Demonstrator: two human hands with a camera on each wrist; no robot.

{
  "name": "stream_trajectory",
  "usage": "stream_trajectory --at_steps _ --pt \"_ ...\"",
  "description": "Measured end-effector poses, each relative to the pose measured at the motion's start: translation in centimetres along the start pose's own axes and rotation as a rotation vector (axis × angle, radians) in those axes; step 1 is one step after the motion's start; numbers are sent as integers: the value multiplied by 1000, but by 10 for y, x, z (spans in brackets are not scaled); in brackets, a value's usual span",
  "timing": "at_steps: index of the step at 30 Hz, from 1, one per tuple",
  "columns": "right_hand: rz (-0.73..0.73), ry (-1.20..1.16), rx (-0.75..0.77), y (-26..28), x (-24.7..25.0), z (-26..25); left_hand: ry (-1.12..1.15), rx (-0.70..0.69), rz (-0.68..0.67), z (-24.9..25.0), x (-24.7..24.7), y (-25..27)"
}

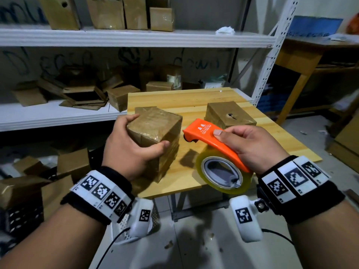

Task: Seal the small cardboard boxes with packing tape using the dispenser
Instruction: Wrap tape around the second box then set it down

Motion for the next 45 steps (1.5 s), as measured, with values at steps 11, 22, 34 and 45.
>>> stream_trajectory --at_steps 11,22,34,45 --pt "-43 -73 -15 2 -4 4 185 81 94 -8 -1 2" --pt "-49 -56 -13 2 1 15 764 509 88 -12 -5 -4" --pt "3 -18 -38 3 1 19 1101 763 47 0 1 -1" --pt "-9 -53 -18 8 -5 10 1134 906 -58 -2 -13 13"
Point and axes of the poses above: each hand's wrist, its own y-axis away from the middle knuckle, its own x-axis out of the back of the hand, z = x × y, the point moved 3 cm from there along -y, towards the middle knuckle, and after that the axes turned 6 degrees about z, right-handed, at the moved point
